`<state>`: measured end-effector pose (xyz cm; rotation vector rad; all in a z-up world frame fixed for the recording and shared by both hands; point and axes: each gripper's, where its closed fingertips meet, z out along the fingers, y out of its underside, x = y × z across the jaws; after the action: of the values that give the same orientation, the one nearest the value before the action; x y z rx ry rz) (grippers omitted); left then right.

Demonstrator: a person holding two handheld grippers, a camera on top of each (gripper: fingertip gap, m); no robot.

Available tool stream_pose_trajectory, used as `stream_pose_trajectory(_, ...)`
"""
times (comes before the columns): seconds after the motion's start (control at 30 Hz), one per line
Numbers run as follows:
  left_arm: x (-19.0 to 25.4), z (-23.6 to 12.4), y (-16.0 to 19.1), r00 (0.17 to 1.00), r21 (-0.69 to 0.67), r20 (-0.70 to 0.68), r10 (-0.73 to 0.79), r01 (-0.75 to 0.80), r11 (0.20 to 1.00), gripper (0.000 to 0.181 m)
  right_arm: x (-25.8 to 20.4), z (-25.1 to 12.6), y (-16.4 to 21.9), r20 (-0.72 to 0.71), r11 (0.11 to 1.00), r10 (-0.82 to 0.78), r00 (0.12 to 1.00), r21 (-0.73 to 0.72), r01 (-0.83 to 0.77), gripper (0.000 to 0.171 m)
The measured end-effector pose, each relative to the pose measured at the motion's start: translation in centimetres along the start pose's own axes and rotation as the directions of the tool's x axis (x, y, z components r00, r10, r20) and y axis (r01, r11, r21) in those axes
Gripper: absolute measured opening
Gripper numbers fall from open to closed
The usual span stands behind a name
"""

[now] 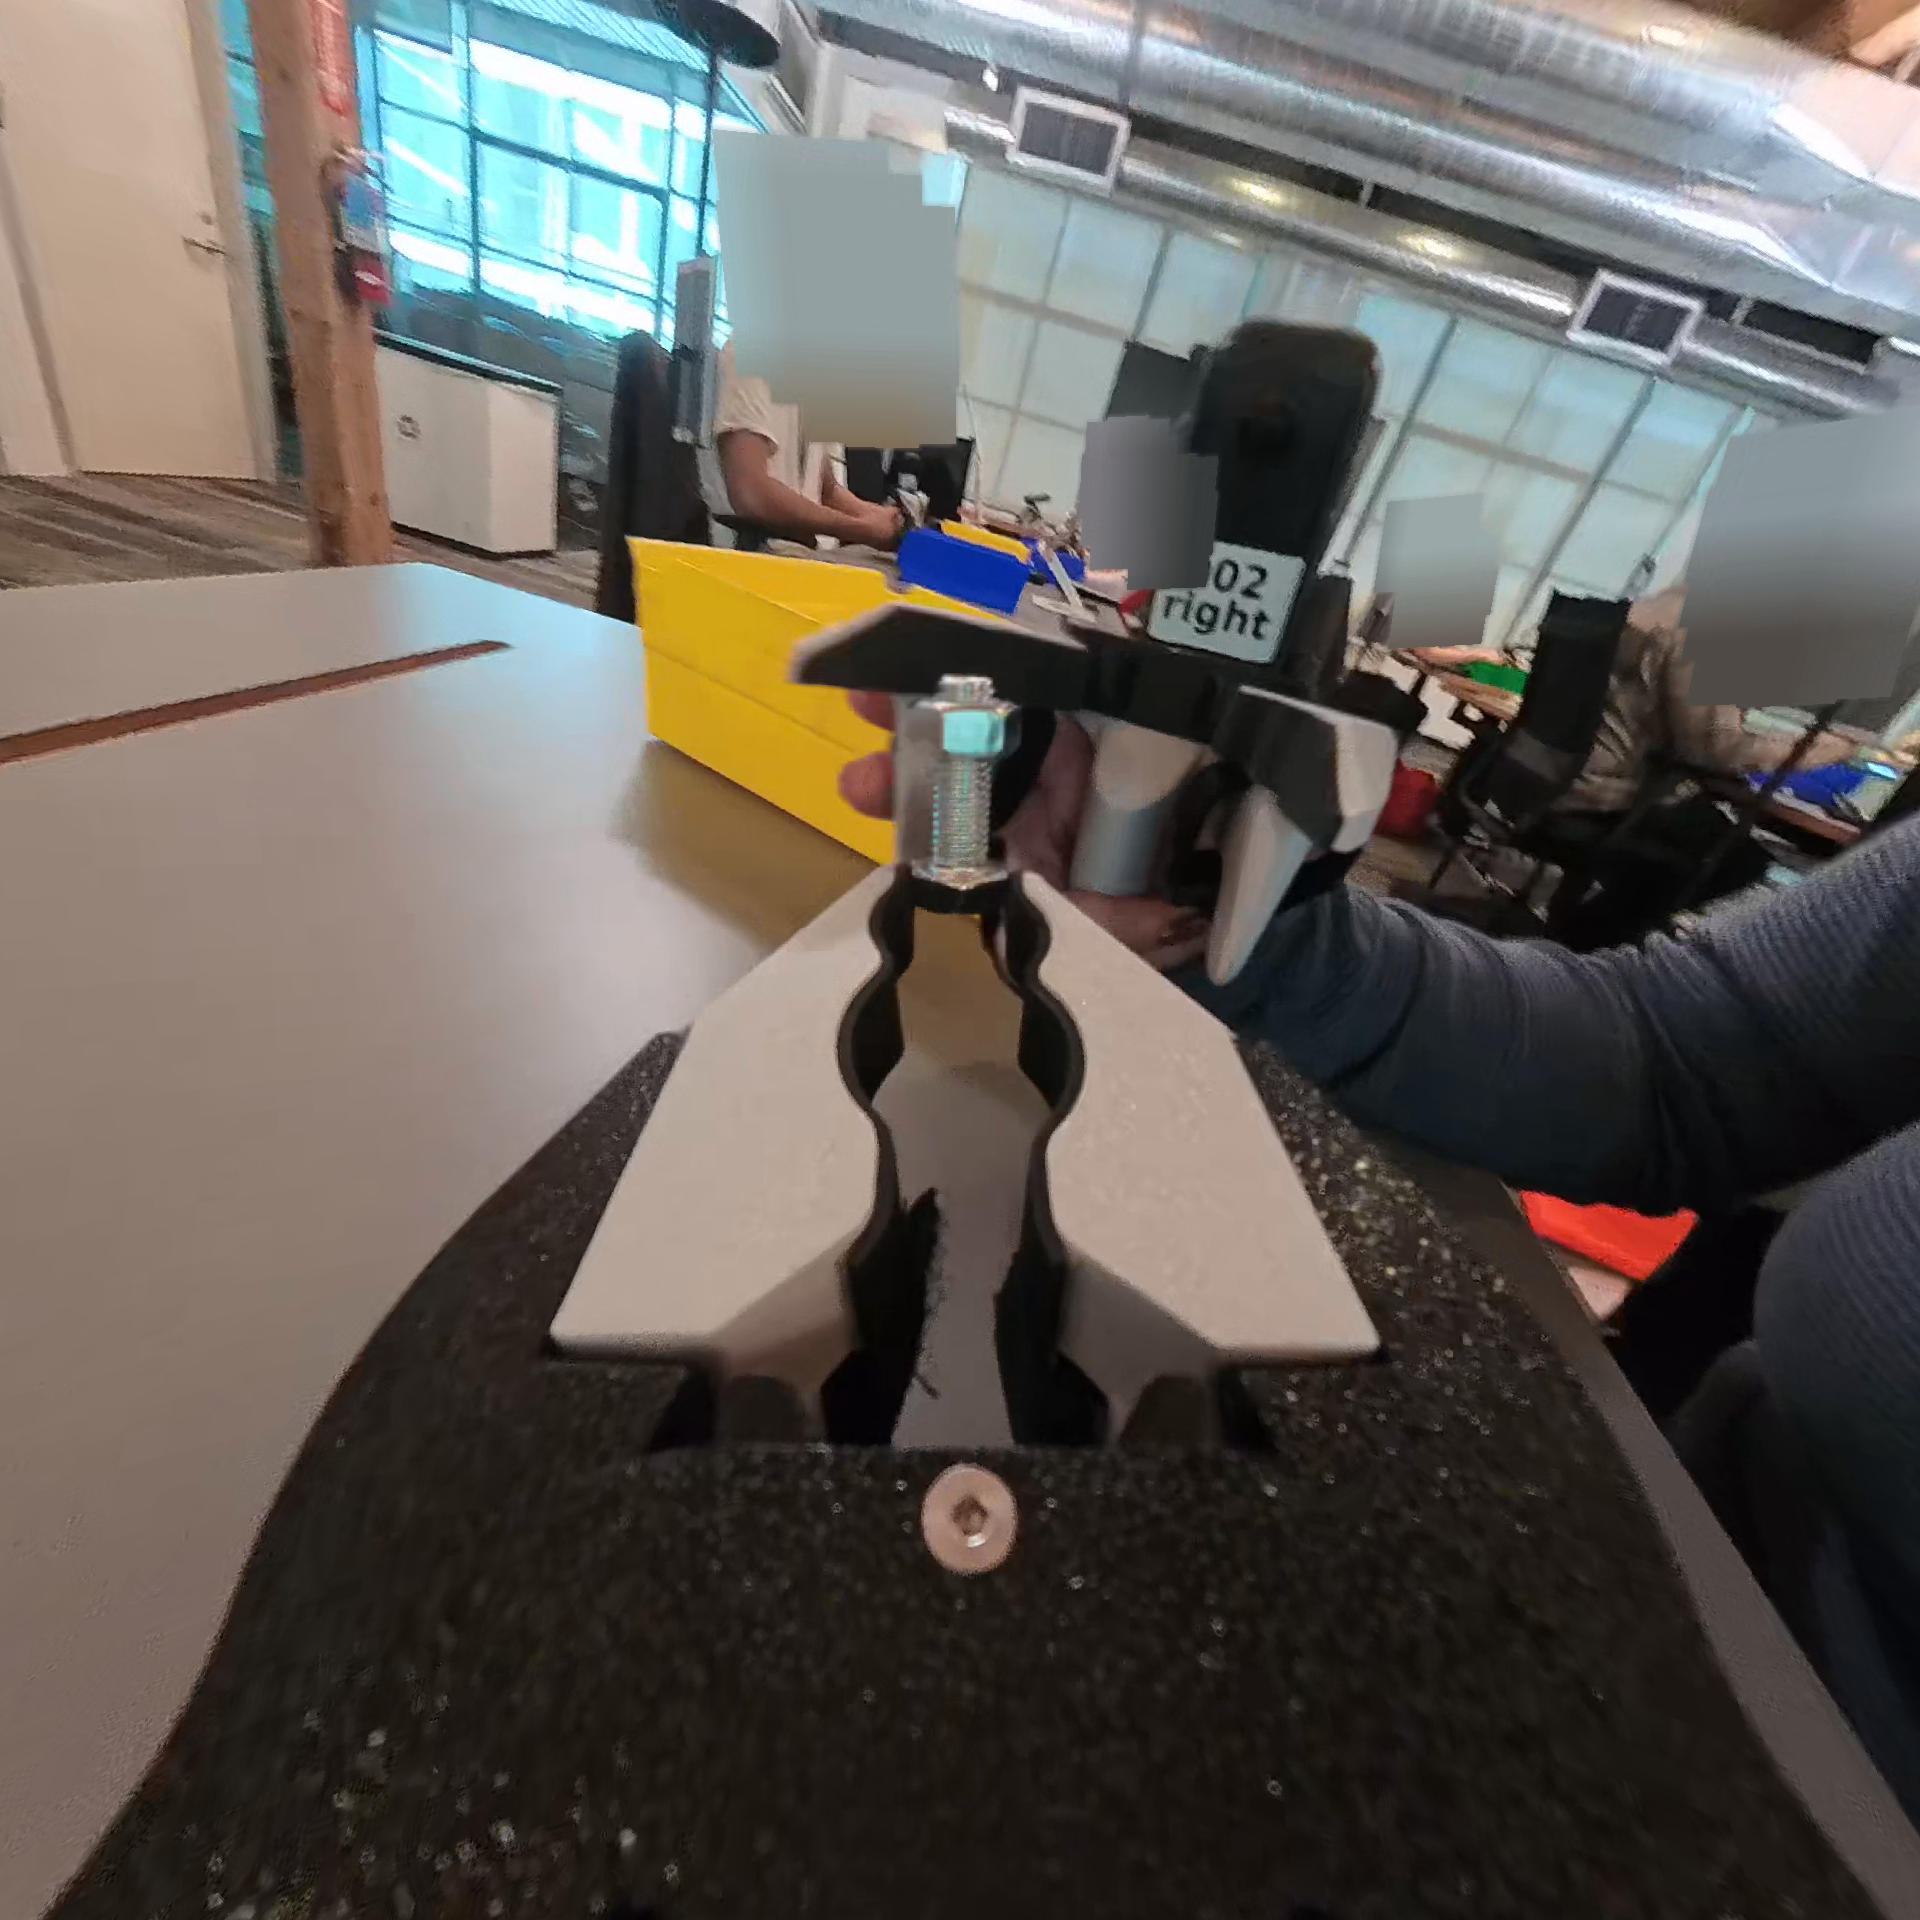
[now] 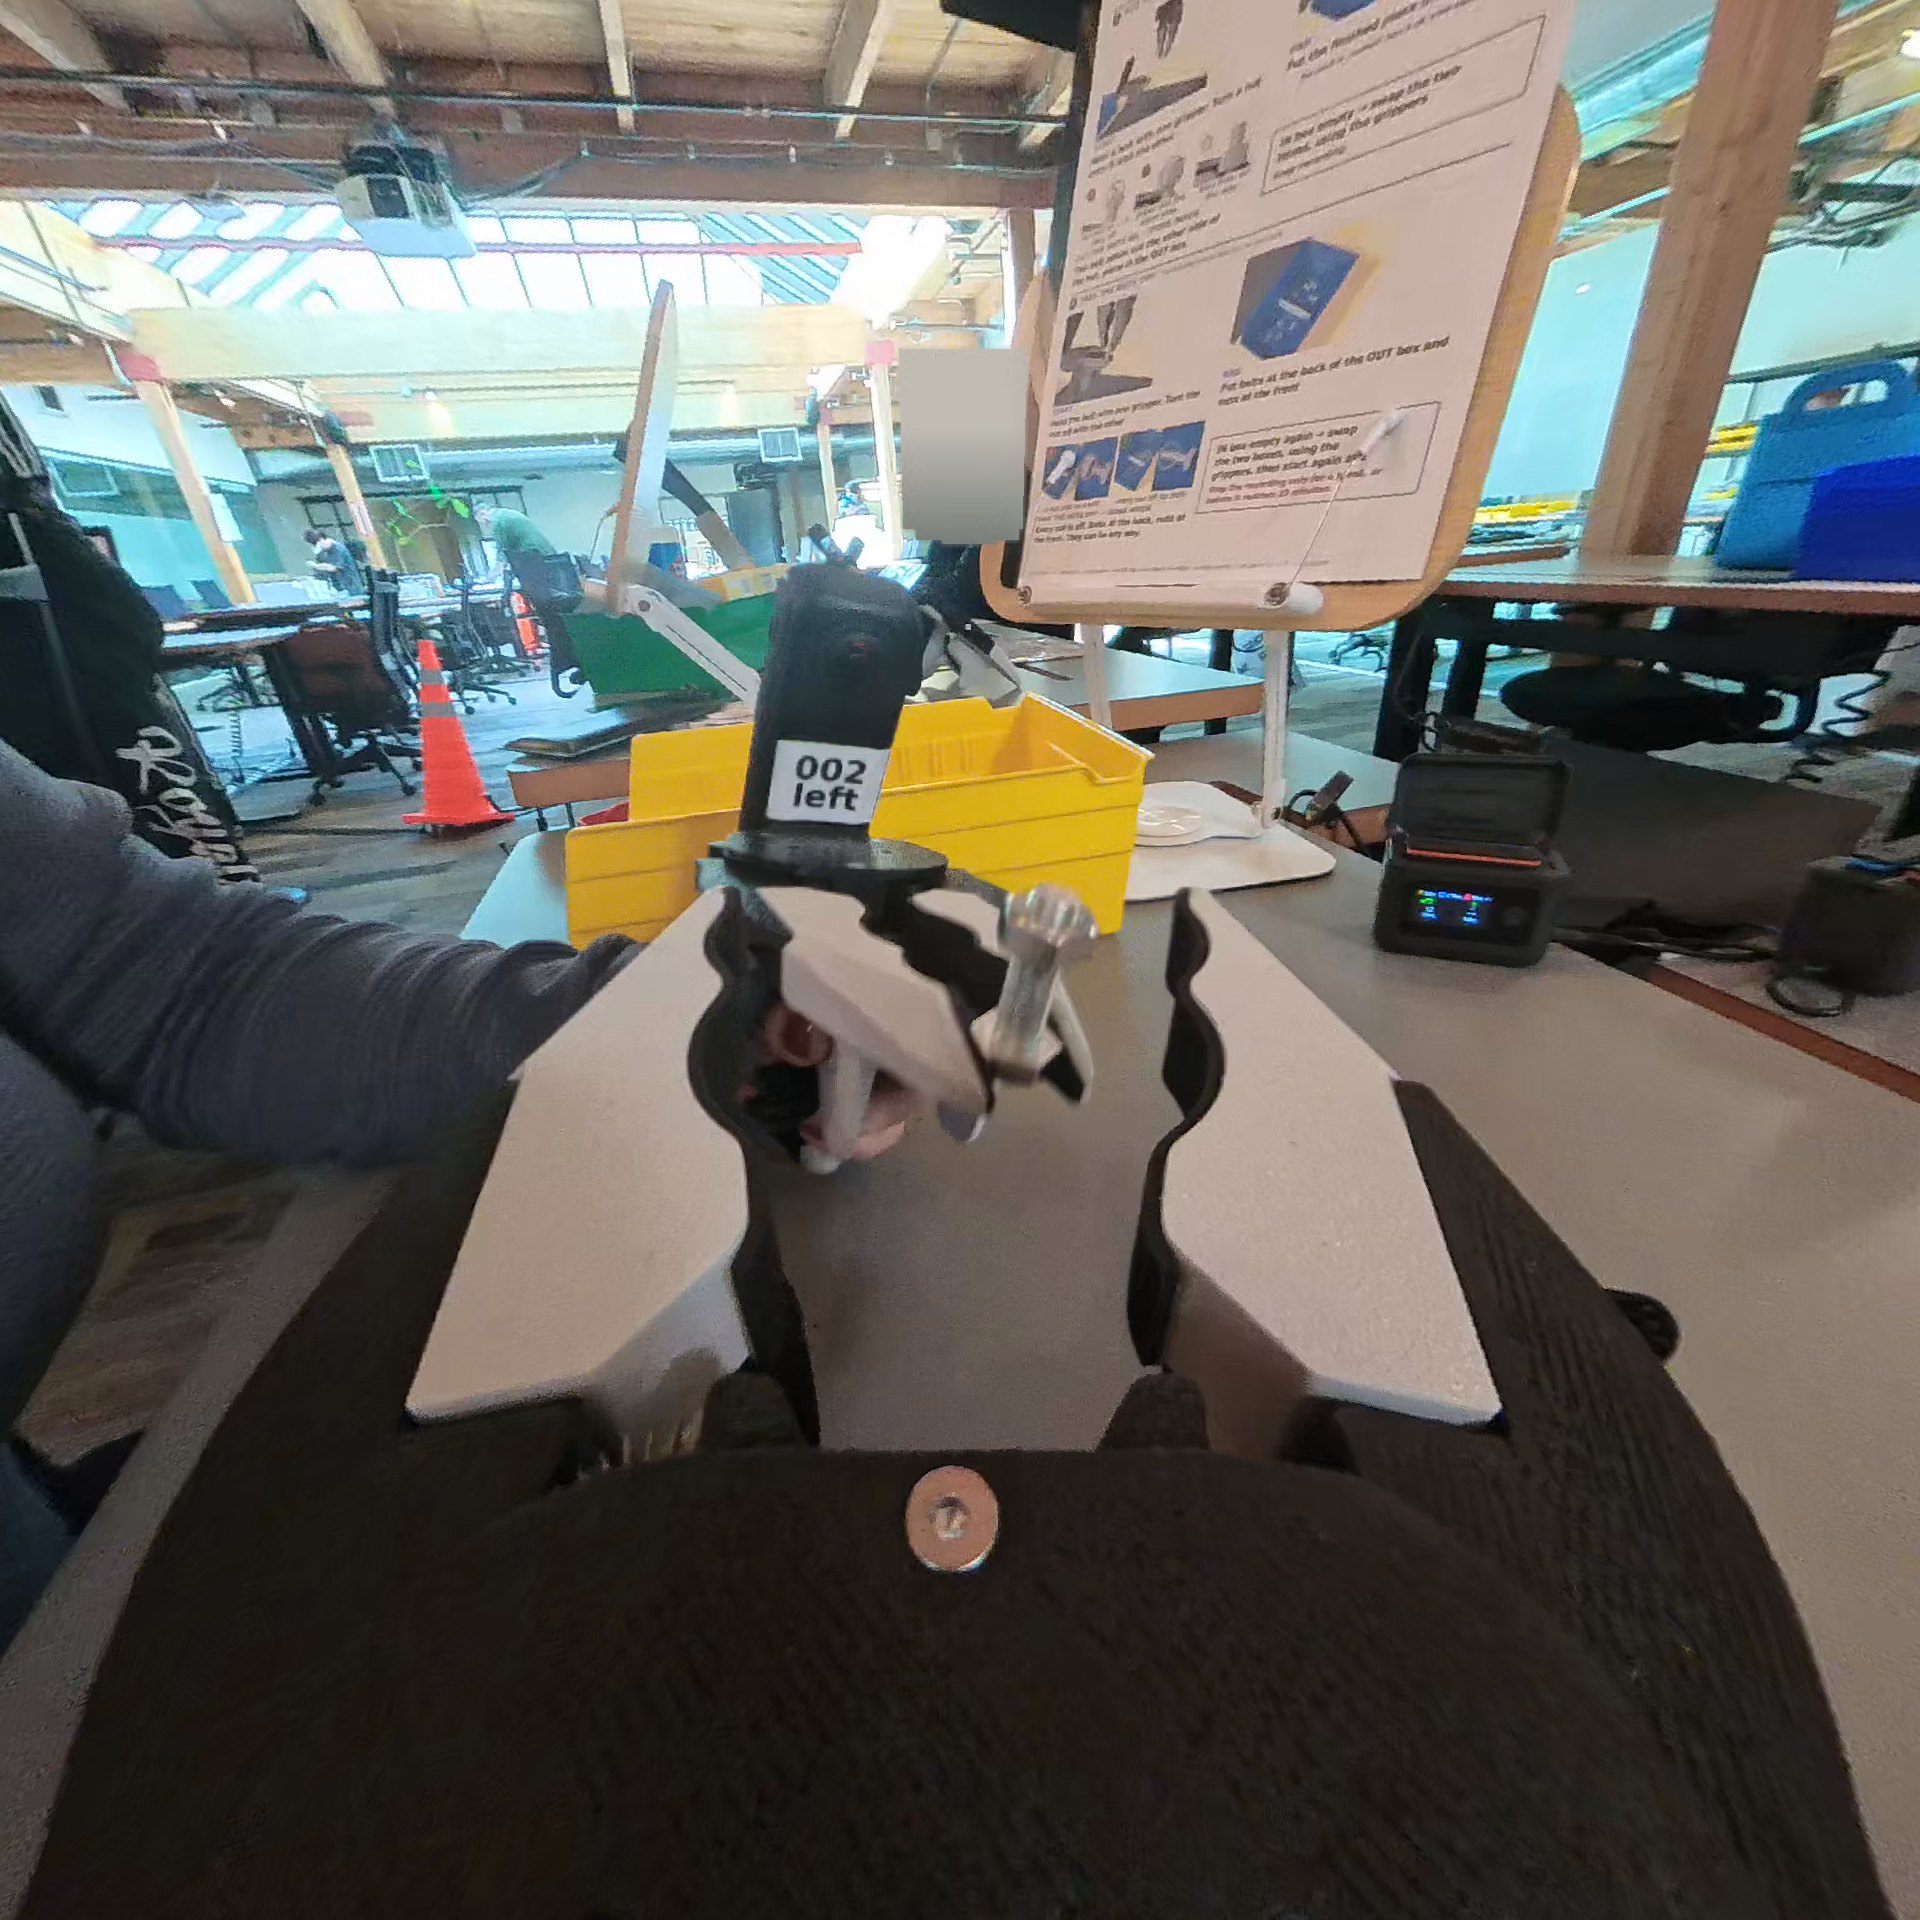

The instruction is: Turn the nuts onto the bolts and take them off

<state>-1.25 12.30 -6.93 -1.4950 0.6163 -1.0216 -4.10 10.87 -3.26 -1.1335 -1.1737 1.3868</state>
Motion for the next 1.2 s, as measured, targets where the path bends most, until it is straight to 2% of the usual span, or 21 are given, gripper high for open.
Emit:
stream_pose_trajectory(0.1,1.1,1.1,1.0,0.999,-0.043,-0.031,0.016,-0.017,0.999,0.015,-0.8,0.6,0.5,0.030,1.000,-0.006,1.000,-0.016,0.007,0.083)
stream_pose_trajectory(0.17,0.5,0.8,0.6,1.000,-0.016,-0.013,-0.007,0.007,1.000,0.015,-1.3,0.8,1.0,0.058,0.999,-0.012,0.998,-0.042,0.015,0.079)
stream_pose_trajectory(0.23,-0.6,-0.3,-0.1,0.999,0.025,0.012,-0.039,0.039,0.999,0.015,-1.0,0.5,0.8,0.047,0.999,-0.003,0.999,-0.040,0.005,0.081)
stream_pose_trajectory(0.33,-1.8,-1.6,-1.3,0.997,0.082,0.047,-0.068,0.064,0.995,0.015,-0.4,-0.2,0.0,0.041,1.000,0.027,0.999,-0.002,-0.027,0.071)
stream_pose_trajectory(0.47,0.4,0.0,0.0,1.000,-0.003,-0.021,-0.003,0.003,1.000,0.015,-0.4,0.4,0.6,0.019,1.000,0.001,1.000,-0.023,-0.001,0.081)
stream_pose_trajectory(0.57,1.0,0.8,0.9,0.999,-0.043,-0.028,0.021,-0.022,0.999,0.016,-1.4,1.0,1.1,0.060,0.999,-0.006,0.998,-0.043,0.009,0.080)
stream_pose_trajectory(0.67,-0.6,-0.4,0.1,1.000,0.009,0.020,-0.016,0.016,1.000,0.015,-1.0,0.6,1.2,0.054,0.998,0.011,0.998,-0.055,-0.008,0.080)
stream_pose_trajectory(0.77,-2.1,-1.7,-1.1,0.997,0.067,0.065,-0.048,0.043,0.997,0.015,-0.3,-0.2,0.4,0.044,0.999,0.034,0.998,-0.016,-0.033,0.070)
stream_pose_trajectory(0.9,0.2,-0.1,-0.1,1.000,-0.003,-0.014,0.002,-0.002,1.000,0.015,-0.2,0.4,0.6,0.006,1.000,0.000,1.000,-0.020,0.000,0.084)
stream_pose_trajectory(0.97,1.1,0.7,0.5,0.999,-0.028,-0.035,0.007,-0.008,1.000,0.015,-0.9,0.8,1.0,0.037,0.999,-0.002,0.999,-0.033,0.003,0.083)
stream_pose_trajectory(1.03,0.6,0.6,0.5,1.000,-0.035,-0.003,0.022,-0.022,0.999,0.015,-1.6,0.9,1.3,0.075,0.999,-0.003,0.997,-0.048,0.007,0.075)
stream_pose_trajectory(1.13,-1.4,-1.1,-0.8,0.998,0.030,0.067,-0.020,0.018,0.999,0.015,-0.7,0.4,1.1,0.037,0.999,-0.001,0.999,-0.043,0.003,0.075)
stream_pose_trajectory(1.17,-2.1,-1.7,-1.2,0.995,0.053,0.088,-0.041,0.036,0.998,0.015,-0.5,0.1,0.9,0.040,0.999,0.006,0.999,-0.035,-0.005,0.069)
stream_pose_trajectory(1.2,-2.3,-2.0,-1.5,0.995,0.061,0.087,-0.044,0.039,0.997,0.015,-0.3,0.0,0.6,0.027,1.000,0.010,1.000,-0.021,-0.009,0.070)
